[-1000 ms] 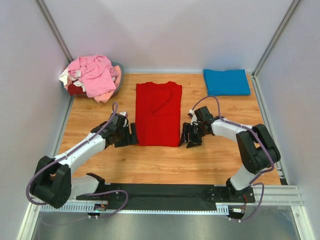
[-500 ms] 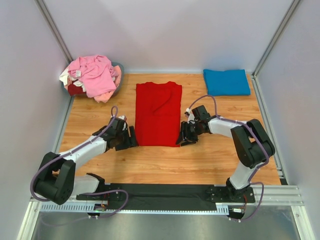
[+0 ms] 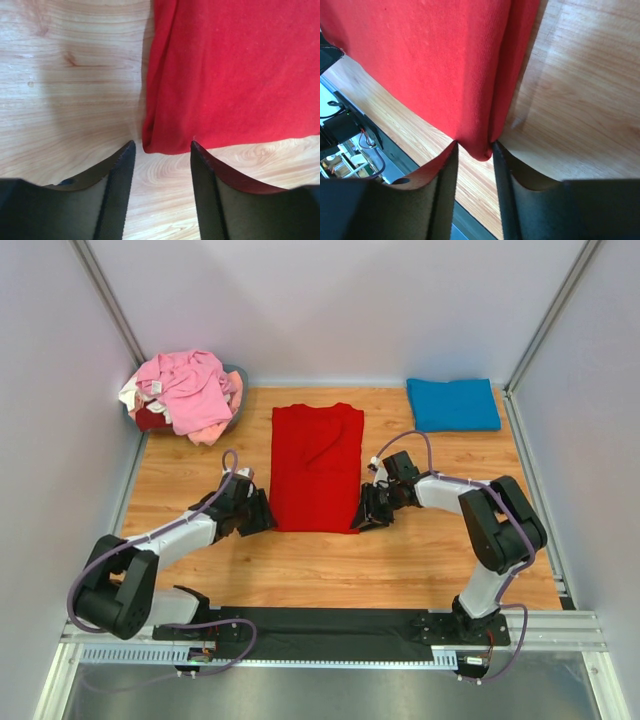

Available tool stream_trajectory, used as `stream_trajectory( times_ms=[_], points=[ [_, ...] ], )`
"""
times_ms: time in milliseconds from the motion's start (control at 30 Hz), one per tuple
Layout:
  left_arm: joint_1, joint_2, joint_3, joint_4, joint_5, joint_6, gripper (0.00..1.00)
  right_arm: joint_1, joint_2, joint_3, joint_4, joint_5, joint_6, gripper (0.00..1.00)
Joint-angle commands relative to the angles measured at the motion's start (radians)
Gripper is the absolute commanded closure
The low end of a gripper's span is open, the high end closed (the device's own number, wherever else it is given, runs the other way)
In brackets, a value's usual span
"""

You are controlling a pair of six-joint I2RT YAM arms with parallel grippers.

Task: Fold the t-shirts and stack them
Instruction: Fold the tshirt

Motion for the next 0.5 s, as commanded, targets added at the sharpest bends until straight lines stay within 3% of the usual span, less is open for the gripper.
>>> stream_trajectory(
  times_ms=[0, 167, 267, 300, 467],
  points=[
    [0.005, 0.031, -0.031, 0.003, -0.039, 0.001, 0.48, 0.011, 0.044, -0.022, 0.012, 0.079, -0.025, 0.66],
    [0.005, 0.057, -0.058, 0.046, -0.028, 0.007, 0.69, 0.011, 0.053, -0.020, 0.017, 0.076, -0.025, 0.82],
    [0.005, 0.077, -0.053, 0.059, -0.016, 0.015, 0.85, 0.011, 0.053, -0.023, 0.018, 0.076, -0.023, 1.00],
    [0.005, 0.083, -0.048, 0.057, -0.013, 0.018, 0.97, 0.011, 0.051, -0.027, 0.022, 0.076, -0.023, 1.00],
    [0.000, 0.052, -0.041, 0.019, -0.008, 0.025, 1.00, 0.011, 0.013, -0.045, 0.015, 0.098, -0.026, 1.00]
  ],
)
